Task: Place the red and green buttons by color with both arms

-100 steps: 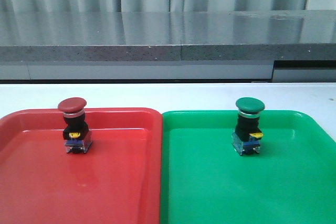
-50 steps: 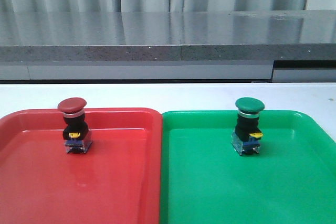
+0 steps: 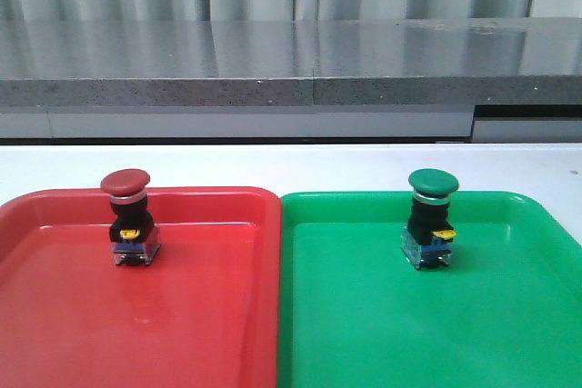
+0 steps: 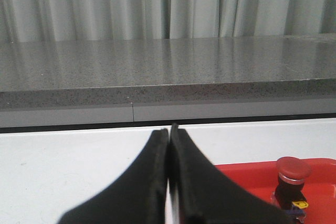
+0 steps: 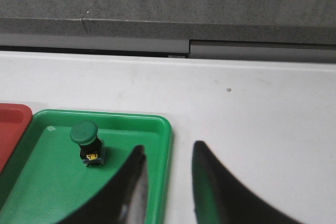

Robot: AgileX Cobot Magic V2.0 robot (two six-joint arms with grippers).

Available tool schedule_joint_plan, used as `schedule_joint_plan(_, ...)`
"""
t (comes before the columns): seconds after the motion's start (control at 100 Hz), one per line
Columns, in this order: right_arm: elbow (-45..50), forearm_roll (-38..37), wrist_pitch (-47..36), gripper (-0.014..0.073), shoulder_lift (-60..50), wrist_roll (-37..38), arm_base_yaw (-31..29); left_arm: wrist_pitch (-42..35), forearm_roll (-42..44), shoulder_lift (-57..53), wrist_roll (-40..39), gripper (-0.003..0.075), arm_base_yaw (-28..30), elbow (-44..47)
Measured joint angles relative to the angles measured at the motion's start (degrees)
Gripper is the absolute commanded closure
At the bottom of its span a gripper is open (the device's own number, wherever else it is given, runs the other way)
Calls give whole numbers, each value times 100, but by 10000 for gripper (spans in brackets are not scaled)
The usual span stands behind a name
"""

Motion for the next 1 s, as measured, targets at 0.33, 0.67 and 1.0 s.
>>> schedule_joint_plan(0.33, 0, 0, 29, 704, 0, 0, 0, 0, 0, 0, 0, 739, 0, 0)
schedule_joint_plan(0.67, 7, 0, 43, 704, 0, 0, 0, 0, 0, 0, 0, 740, 0, 0)
schedule_joint_plan(1.0, 7, 0, 43, 704, 0, 0, 0, 0, 0, 0, 0, 739, 0, 0)
